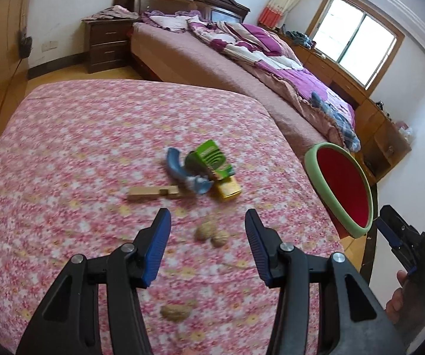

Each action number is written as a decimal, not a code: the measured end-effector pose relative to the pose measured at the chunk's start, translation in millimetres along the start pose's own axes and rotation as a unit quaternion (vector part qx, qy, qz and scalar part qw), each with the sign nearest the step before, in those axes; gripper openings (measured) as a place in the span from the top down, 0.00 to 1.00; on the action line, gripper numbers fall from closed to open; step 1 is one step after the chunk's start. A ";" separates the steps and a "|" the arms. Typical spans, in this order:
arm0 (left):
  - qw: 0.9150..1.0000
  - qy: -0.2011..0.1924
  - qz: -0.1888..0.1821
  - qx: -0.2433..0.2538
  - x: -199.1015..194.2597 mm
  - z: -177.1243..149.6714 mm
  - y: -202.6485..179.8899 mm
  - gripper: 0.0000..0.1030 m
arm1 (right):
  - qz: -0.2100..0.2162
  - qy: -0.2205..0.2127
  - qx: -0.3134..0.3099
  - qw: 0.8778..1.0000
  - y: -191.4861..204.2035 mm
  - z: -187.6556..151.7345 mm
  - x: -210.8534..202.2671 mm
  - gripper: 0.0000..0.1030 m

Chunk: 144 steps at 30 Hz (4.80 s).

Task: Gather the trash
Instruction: 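Move both tools back over the bed toward the wooden stick and yellow box, then close the left tool on the wooden stick, then grasp the yellow box with the right tool while the left tool holds the stick, then carry the wooden stick and yellow box over the red bucket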

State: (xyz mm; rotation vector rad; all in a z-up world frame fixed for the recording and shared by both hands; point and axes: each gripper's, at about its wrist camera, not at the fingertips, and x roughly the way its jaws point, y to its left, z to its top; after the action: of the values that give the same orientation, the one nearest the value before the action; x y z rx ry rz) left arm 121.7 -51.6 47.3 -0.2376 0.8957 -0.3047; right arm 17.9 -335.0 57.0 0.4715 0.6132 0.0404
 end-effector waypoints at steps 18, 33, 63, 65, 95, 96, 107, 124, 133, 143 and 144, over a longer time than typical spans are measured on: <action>0.998 0.016 0.053 -0.014 36.9 -0.9 30.6 0.37 | 0.000 0.048 -0.015 0.999 14.5 -23.1 33.0 0.35; 0.995 0.036 0.097 0.012 97.0 20.1 18.1 0.10 | 0.011 0.073 0.001 0.997 6.1 -30.0 48.3 0.35; 0.994 -0.030 0.107 -0.019 30.5 18.7 57.8 0.25 | 0.017 0.117 -0.024 0.993 28.3 -32.4 81.9 0.35; 0.993 -0.037 0.114 -0.023 22.3 23.4 70.2 0.25 | 0.019 0.127 -0.026 0.991 34.2 -34.4 89.3 0.35; 0.990 -0.067 0.125 -0.014 46.7 38.9 114.0 0.25 | 0.004 0.145 -0.124 0.982 115.1 -39.4 185.1 0.51; 0.990 -0.067 0.124 -0.011 47.1 37.6 112.4 0.25 | 0.003 0.144 -0.124 0.982 115.8 -39.5 186.0 0.51; 0.991 -0.075 0.110 -0.010 42.7 33.1 108.7 0.25 | -0.003 0.142 -0.145 0.979 128.1 -41.6 196.0 0.59; 0.992 -0.095 0.086 -0.011 28.2 28.0 105.0 0.25 | -0.007 0.143 -0.138 0.980 127.9 -40.8 187.8 0.66; 0.995 -0.089 0.052 0.018 8.7 18.3 72.6 0.25 | 0.003 0.120 -0.099 0.988 105.0 -48.4 122.5 0.67; 0.994 -0.099 0.029 0.032 -30.4 -4.8 35.6 0.25 | 0.011 0.072 -0.058 0.996 83.8 -43.2 53.5 0.67; 0.994 -0.099 0.028 0.037 -34.2 -5.8 30.2 0.25 | 0.012 0.067 -0.055 0.996 81.2 -41.8 48.3 0.67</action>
State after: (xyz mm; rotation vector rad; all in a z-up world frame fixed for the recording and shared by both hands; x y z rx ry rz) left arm 101.9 -11.8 58.7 -0.1709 0.6921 -0.2576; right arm 42.2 -236.8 36.3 0.3716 0.7340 0.1281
